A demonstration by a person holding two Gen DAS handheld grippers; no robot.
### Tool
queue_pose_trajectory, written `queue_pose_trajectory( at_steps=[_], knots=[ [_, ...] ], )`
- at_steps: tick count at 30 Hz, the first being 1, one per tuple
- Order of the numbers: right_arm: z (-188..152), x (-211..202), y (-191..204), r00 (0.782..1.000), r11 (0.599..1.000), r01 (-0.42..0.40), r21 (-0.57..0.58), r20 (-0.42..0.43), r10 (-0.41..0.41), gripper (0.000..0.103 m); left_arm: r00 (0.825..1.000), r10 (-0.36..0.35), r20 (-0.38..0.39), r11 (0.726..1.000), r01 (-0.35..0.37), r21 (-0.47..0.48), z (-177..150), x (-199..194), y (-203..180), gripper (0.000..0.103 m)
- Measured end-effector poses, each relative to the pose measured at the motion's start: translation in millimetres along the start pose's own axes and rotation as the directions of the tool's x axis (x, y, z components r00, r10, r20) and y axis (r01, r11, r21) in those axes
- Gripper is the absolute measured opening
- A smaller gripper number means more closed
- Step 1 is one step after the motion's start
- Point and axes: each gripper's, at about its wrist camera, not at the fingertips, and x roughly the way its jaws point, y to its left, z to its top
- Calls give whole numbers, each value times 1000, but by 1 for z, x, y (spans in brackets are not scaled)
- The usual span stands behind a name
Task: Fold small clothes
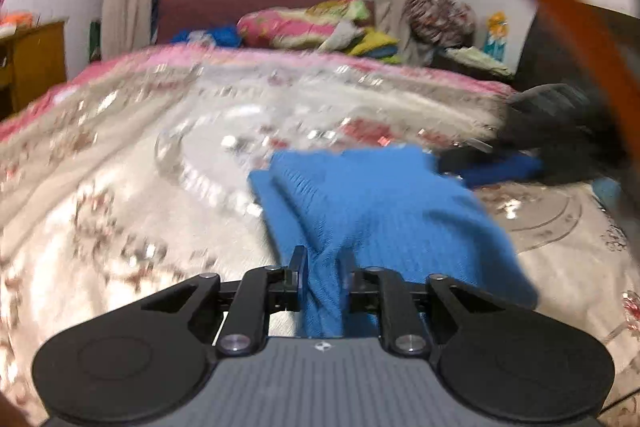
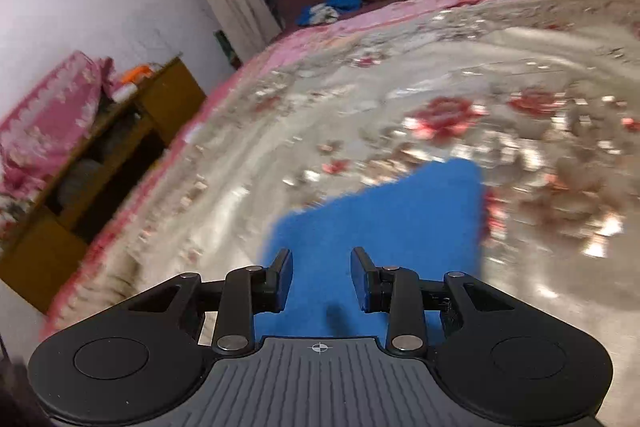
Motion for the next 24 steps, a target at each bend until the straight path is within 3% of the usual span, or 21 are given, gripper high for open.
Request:
queue_pose_trajectory(
  at_steps=[4, 8, 10, 12, 15, 24],
  knots=[
    [-26, -4, -19, 998, 998, 66, -2, -18, -66, 33, 1000, -1, -22, 1000, 1, 1, -6, 4, 2, 32],
    [-39, -8, -32, 999, 997, 43, 57, -16, -42, 38, 999, -34, -21, 998, 33, -44, -6, -5, 7, 32],
    [-40, -12, -37, 1000, 996, 7, 85, -10, -6, 49, 997, -80, -5, 994, 79, -72, -4, -13, 13, 32],
    [-42, -12, -41, 1000, 995, -17, 94, -10, 18, 69, 994, -113, 7, 988, 113, -104, 0, -15, 18, 36],
    [-47, -2, -46, 999, 993, -21, 114, -37, 26, 71, 992, -128, -1, 984, 127, -124, 3, -7, 21, 47],
    [-59, 25, -66, 994, 963, -89, 254, -43, 103, 77, 983, -171, -69, 978, 160, -134, -5, 21, 27, 51]
  ],
)
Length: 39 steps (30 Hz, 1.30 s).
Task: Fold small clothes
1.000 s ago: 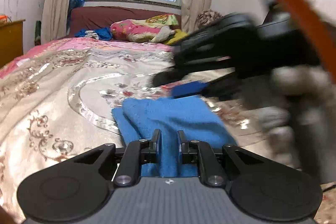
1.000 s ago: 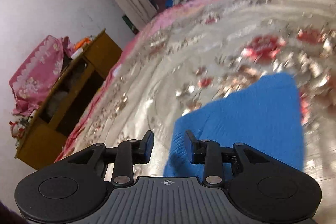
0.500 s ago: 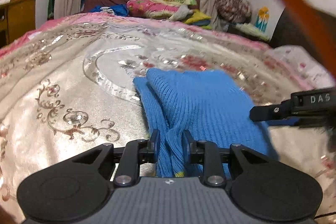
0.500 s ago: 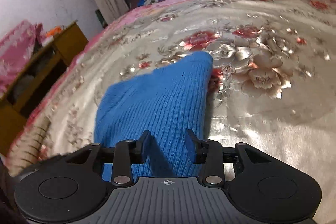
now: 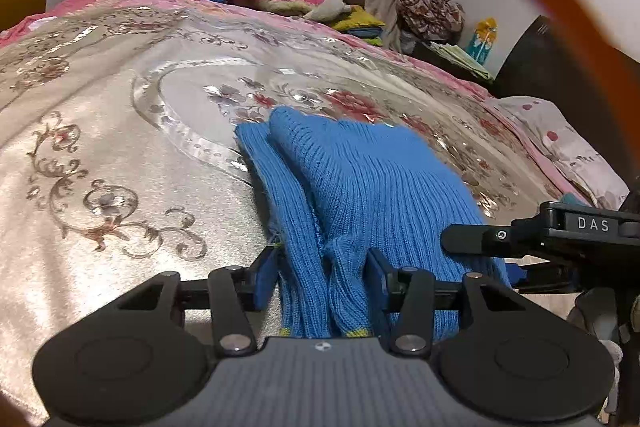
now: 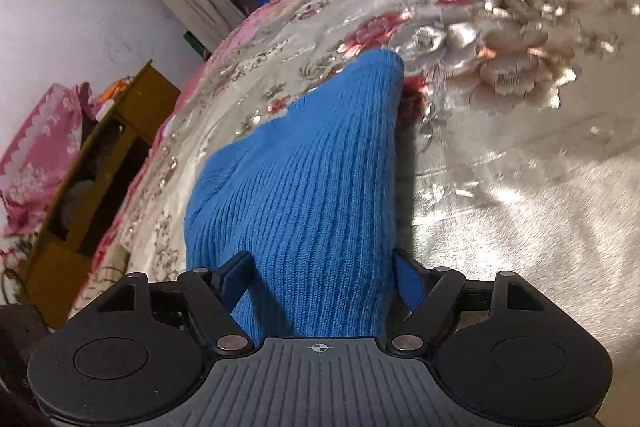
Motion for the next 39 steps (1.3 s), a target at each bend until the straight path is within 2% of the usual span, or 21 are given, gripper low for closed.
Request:
queue_pose_trajectory(
  at_steps=[3, 6, 8, 16, 19, 22, 28, 31, 33, 36, 39],
  knots=[
    [-1, 0, 1, 1000, 1000, 3, 0, 2, -3, 72, 1000, -22, -12, 1000, 22, -8, -1, 0, -1, 46],
    [-2, -4, 3, 1000, 1000, 6, -13, -22, -6, 57, 999, -31, -22, 1000, 31, -3, -5, -3, -4, 40],
    [-4, -11, 6, 999, 999, 6, -35, -34, -7, 51, 999, -37, -34, 999, 38, 10, -7, -8, -10, 39],
    [-32, -56, 0, 994, 994, 72, -84, -70, -78, 50, 991, -53, -120, 991, 67, 113, -36, -35, -47, 39],
    [-43, -73, 0, 991, 988, 108, -114, -66, -116, 51, 993, -21, -114, 986, 40, 163, -39, -45, -61, 39],
    [-50, -90, 6, 988, 979, 145, -145, -27, -150, 53, 997, 24, -69, 975, -8, 224, -36, -55, -71, 39],
    [-58, -120, 33, 984, 953, 176, -248, 71, -163, 53, 998, 63, 9, 965, -63, 253, -17, -63, -75, 39],
    [-66, -121, 50, 987, 940, 157, -303, 86, -137, 47, 995, 90, 30, 959, -95, 268, -7, -55, -74, 39],
    [-73, -114, 60, 990, 933, 140, -333, 77, -121, 33, 995, 101, 26, 960, -104, 260, -3, -45, -73, 39],
    [-84, -102, 74, 991, 910, 131, -394, 79, -108, 27, 994, 110, 16, 959, -110, 262, 1, -32, -70, 39],
    [-91, -83, 82, 996, 905, 88, -417, 35, -80, 22, 992, 127, -1, 952, -122, 279, 1, -19, -70, 39]
  ],
)
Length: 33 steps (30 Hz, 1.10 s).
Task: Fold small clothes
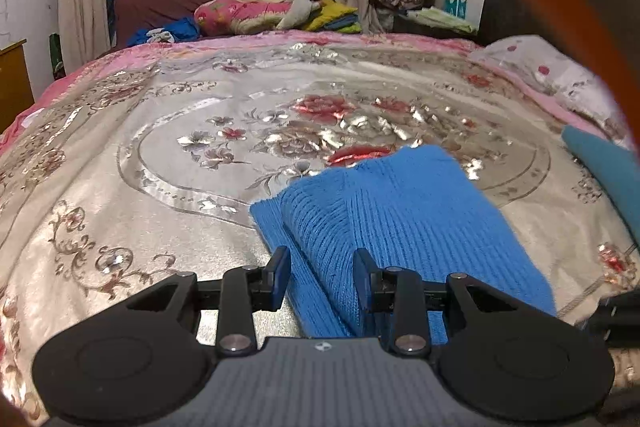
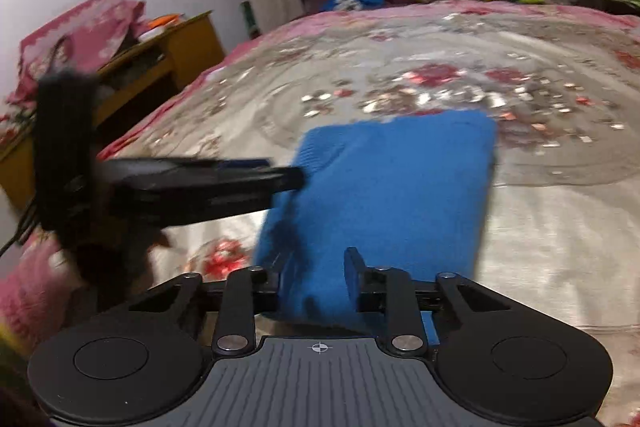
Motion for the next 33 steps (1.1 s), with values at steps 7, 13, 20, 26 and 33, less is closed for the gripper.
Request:
queue_pose_trajectory(
  at_steps=[7, 13, 20, 26, 33],
  knots=[
    [-10, 44, 13, 995, 999, -44, 3, -86, 44, 20, 999, 38, -32, 999, -37, 21, -4, 14, 0, 42],
    [-12, 44, 17, 995, 999, -50, 6, -89, 50, 20, 999, 43, -32, 999, -43, 1, -5, 8, 4, 43],
    [-13, 10, 11, 998, 999, -32, 43, -44, 34, 23, 998, 53, -18, 999, -53, 0, -10, -16, 2, 42],
    [-18, -8, 3, 1000, 997, -7, 83, -20, 9, 25, 997, 68, -44, 998, -68, -1, -22, -34, 0, 42],
    [-28, -26, -4, 1000, 992, 24, 124, 3, -25, 25, 995, 68, -78, 998, -69, -7, -43, -54, -6, 43]
  ],
)
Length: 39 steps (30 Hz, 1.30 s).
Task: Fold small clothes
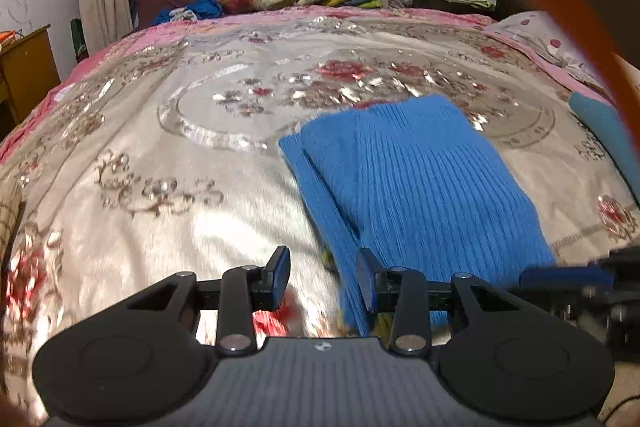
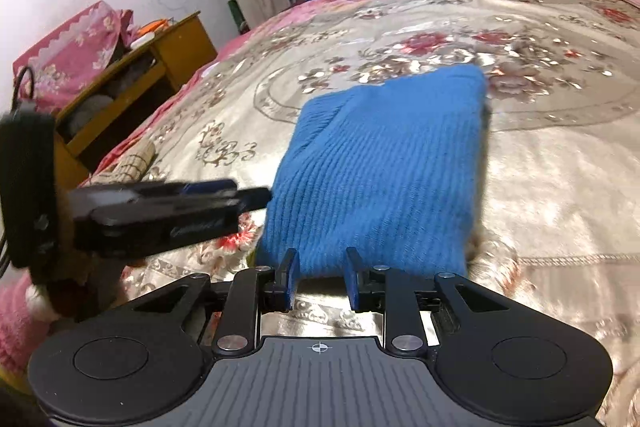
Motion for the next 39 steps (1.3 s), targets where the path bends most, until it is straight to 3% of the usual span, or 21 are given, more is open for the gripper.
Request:
queue_pose_trajectory(
  at_steps=[11, 21, 39],
  knots=[
    [-21, -13, -4, 996, 995, 93, 26, -13, -93, 26, 998, -36, -52, 999, 33, -41, -40, -21, -13, 44],
    [-47, -15, -5, 990, 989, 138, 52, -44, -136, 29, 994, -69, -88, 996, 63, -65, -64, -29, -32, 53],
    [-70, -25, -7, 982, 980, 184, 73, -54, -181, 38, 997, 12, -78, 999, -15, -35, -75, -40, -54, 78]
  ],
)
